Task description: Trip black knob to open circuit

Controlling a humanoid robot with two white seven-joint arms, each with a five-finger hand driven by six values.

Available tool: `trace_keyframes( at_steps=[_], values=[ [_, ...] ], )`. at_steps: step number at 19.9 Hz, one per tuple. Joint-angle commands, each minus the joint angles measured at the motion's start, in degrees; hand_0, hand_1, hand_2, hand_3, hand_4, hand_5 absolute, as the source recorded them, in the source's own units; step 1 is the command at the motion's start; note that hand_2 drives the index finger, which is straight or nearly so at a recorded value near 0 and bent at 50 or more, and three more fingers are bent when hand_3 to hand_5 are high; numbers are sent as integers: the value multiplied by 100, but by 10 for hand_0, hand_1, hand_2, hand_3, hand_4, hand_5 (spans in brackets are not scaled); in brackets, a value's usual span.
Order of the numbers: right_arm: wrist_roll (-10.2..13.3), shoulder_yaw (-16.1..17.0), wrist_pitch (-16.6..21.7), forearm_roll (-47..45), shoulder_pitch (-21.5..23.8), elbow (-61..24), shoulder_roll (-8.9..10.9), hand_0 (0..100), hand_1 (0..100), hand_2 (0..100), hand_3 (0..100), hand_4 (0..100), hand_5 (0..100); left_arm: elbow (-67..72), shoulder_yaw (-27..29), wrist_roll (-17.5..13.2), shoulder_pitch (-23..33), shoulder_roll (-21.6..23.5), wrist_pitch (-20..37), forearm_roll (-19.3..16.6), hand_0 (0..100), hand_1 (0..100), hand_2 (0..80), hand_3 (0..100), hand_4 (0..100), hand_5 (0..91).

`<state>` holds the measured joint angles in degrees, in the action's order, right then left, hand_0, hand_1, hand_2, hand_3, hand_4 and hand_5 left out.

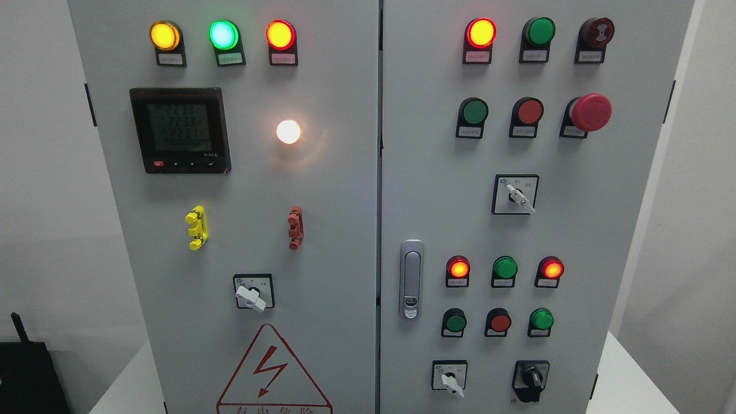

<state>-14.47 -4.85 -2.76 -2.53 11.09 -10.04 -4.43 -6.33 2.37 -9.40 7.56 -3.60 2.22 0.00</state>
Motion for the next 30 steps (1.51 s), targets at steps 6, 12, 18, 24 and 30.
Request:
trace_keyframes(
  at_steps=[6,12,18,24,30],
  values=[
    [-3,1,3,-20,-2,-24,-32,0,214,0,0,0,0,0,0,-1,0,0,-2,-132,120,389,0,0,0,0],
    [84,80,161,-20,51,-349,-76,0,207,0,0,0,0,0,0,-1,0,0,-3,-132,120,389,0,0,0,0],
    [225,353,135,-11,507,-1779,-67,0,188,0,0,0,0,0,0,-1,0,0,-2,-132,120,389,0,0,0,0],
    [234,344,179,42,1113,-3345,-67,0,167,0,0,0,0,0,0,-1,0,0,6,-132,120,389,0,0,0,0],
    [234,475,310,42,1272,-4304,-67,0,155,0,0,0,0,0,0,-1,0,0,6,-132,120,389,0,0,0,0]
  ],
)
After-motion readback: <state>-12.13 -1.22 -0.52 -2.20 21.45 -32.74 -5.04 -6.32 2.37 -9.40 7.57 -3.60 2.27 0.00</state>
